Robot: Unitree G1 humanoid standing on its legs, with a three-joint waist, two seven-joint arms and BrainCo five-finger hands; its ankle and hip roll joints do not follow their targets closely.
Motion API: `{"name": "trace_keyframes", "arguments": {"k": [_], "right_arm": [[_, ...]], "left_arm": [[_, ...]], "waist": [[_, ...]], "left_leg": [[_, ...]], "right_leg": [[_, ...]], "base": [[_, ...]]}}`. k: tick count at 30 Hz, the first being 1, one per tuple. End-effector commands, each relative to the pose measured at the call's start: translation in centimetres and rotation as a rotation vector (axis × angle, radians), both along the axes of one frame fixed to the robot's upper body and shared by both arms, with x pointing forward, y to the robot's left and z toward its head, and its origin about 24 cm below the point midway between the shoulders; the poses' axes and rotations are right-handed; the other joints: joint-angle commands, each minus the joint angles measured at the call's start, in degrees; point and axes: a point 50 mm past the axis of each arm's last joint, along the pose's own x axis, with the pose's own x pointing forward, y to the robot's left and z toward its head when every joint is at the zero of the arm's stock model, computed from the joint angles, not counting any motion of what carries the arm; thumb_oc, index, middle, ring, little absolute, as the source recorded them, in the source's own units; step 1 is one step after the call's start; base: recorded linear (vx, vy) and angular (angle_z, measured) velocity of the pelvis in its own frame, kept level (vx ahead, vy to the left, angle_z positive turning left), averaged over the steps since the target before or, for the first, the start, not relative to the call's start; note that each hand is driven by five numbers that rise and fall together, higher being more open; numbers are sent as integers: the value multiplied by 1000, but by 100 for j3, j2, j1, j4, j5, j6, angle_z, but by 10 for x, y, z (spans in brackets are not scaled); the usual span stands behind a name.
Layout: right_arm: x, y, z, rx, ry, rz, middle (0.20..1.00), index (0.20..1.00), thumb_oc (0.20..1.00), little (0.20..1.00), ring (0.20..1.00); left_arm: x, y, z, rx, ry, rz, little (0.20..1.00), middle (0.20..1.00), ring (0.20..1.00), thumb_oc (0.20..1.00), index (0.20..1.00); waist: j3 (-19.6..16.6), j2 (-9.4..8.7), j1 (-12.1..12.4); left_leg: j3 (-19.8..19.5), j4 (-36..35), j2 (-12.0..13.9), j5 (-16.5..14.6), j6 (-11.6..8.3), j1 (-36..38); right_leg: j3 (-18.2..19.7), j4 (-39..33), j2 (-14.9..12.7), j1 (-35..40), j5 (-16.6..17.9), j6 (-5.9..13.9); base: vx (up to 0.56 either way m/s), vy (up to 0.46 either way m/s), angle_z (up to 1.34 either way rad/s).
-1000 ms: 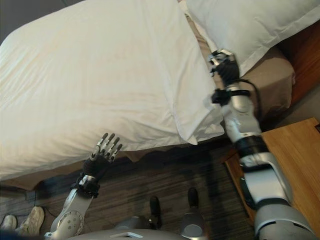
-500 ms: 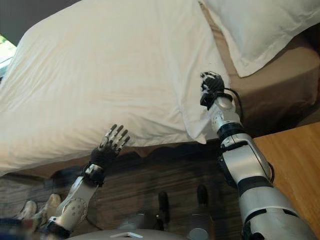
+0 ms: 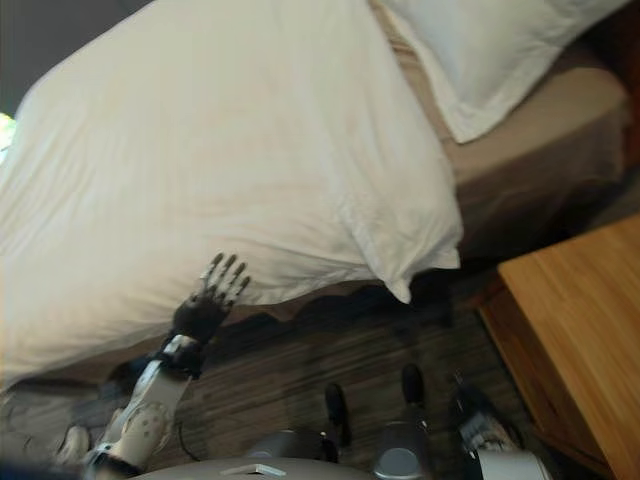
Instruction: Making the bed.
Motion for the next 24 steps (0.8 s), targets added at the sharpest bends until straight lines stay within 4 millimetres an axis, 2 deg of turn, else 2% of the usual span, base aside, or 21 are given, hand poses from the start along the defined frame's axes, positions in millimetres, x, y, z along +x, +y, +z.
{"name": "trace_keyframes", "arguments": {"k": [1, 2, 3, 4, 5, 6, 7, 8, 10, 11, 12, 13, 14, 16, 19, 24], "right_arm": [[21, 2, 4, -41, -50, 64, 200, 200, 200, 200, 200], [21, 2, 3, -41, -48, 63, 200, 200, 200, 200, 200], [24, 1, 7, -116, -82, 136, 200, 200, 200, 200, 200], [23, 2, 6, -115, -80, 136, 200, 200, 200, 200, 200], [32, 4, 11, -166, -119, 217, 247, 247, 247, 247, 247], [47, 8, 21, -231, -196, 307, 799, 799, 799, 799, 799], [74, 25, 46, -309, -378, 488, 1000, 1000, 1000, 1000, 1000], [90, 43, 61, -338, -497, 595, 1000, 1000, 1000, 1000, 1000], [90, 43, 61, -337, -496, 595, 1000, 1000, 1000, 1000, 1000], [111, 78, 74, -323, -611, 767, 1000, 1000, 1000, 1000, 1000], [127, 101, 86, -341, -673, 925, 1000, 1000, 1000, 1000, 1000], [133, 110, 95, -363, -715, 992, 1000, 1000, 1000, 1000, 1000], [133, 110, 95, -363, -714, 992, 1000, 1000, 1000, 1000, 1000], [135, 129, 98, -330, -754, 1071, 1000, 1000, 1000, 1000, 1000], [134, 146, 87, -258, -741, 1080, 1000, 1000, 1000, 1000, 1000], [132, 161, 80, -255, -696, 1207, 1000, 1000, 1000, 1000, 1000]], "left_arm": [[7, -4, 7, 16, -77, 19, 1000, 1000, 1000, 1000, 1000], [7, -4, 7, 16, -76, 19, 1000, 1000, 1000, 1000, 1000], [3, 1, -1, 76, -36, 39, 1000, 1000, 1000, 1000, 1000], [3, 1, -2, 78, -34, 39, 1000, 1000, 1000, 1000, 1000], [-1, 5, -8, 150, -5, 39, 1000, 1000, 1000, 1000, 1000], [-7, 14, -13, 241, 22, 43, 1000, 1000, 1000, 1000, 1000], [-20, 23, -26, 298, 88, 55, 1000, 1000, 1000, 1000, 1000], [-33, 24, -44, 274, 182, 77, 1000, 1000, 1000, 1000, 1000], [-33, 24, -44, 274, 182, 77, 1000, 1000, 1000, 1000, 1000], [-52, 19, -65, 337, 290, 12, 1000, 1000, 1000, 1000, 1000], [-62, 8, -76, 356, 340, -59, 1000, 1000, 1000, 1000, 1000], [-67, 2, -82, 321, 372, -79, 1000, 1000, 1000, 1000, 1000], [-67, 1, -82, 320, 372, -79, 1000, 1000, 1000, 1000, 1000], [-78, -14, -95, 185, 451, -82, 1000, 1000, 1000, 1000, 1000], [-75, -22, -94, 90, 461, -21, 1000, 1000, 1000, 1000, 1000], [-56, -16, -80, 205, 370, -20, 1000, 1000, 1000, 1000, 1000]], "waist": [[-272, -327, -159], [-274, -330, -156], [-355, -463, -280], [-357, -470, -282], [-397, -538, -327], [-447, -601, -378], [-570, -727, -460], [-695, -824, -457], [-692, -826, -461], [-825, -960, -374], [-903, -1041, -277], [-932, -1072, -250], [-929, -1071, -252], [-993, -1129, -208], [-1063, -1187, -176], [-1141, -1303, -91]], "left_leg": [[77, 41, -12, 133, -202, -31], [79, 41, -13, 131, -202, -23], [133, 41, 13, 96, -194, 69], [133, 41, 11, 95, -194, 77], [146, 41, 21, 81, -190, 138], [154, 41, 31, 71, -184, 187], [139, 41, 47, 54, -179, 284], [128, 41, 63, 24, -169, 380], [124, 41, 62, 22, -169, 389], [158, 41, 113, -11, -135, 520], [198, 41, 128, -31, -115, 605], [188, 41, 125, -36, -105, 623], [187, 41, 125, -38, -105, 629], [128, 41, 113, -58, -78, 692], [29, 41, 75, -88, -45, 754], [-90, 41, 59, -108, -18, 811]], "right_leg": [[255, 77, 15, 99, -9, 177], [257, 77, 14, 107, -12, 178], [296, 81, 35, 160, 4, 182], [295, 81, 34, 168, 1, 182], [305, 104, 41, 209, -1, 181], [307, 122, 48, 251, -9, 181], [296, 162, 59, 337, -19, 183], [270, 179, 68, 420, -34, 187], [266, 175, 67, 433, -36, 188], [256, 181, 118, 511, -31, 208], [273, 189, 133, 580, -27, 219], [273, 194, 128, 608, -36, 222], [272, 193, 127, 615, -37, 222], [239, 218, 106, 707, -78, 225], [187, 218, 67, 827, -104, 227], [103, 248, 40, 924, -155, 231]], "base": [[30, -5, -16], [41, -8, -22], [19, -2, -27], [20, 0, -22], [9, 6, -24], [20, -3, -12], [25, 9, -14], [0, 0, 0], [-2, 4, 4], [-9, 20, 11], [-14, 33, 5], [-9, 26, 5], [8, 15, -3], [7, 21, 8], [-4, 27, 20], [-16, 12, 14]]}}
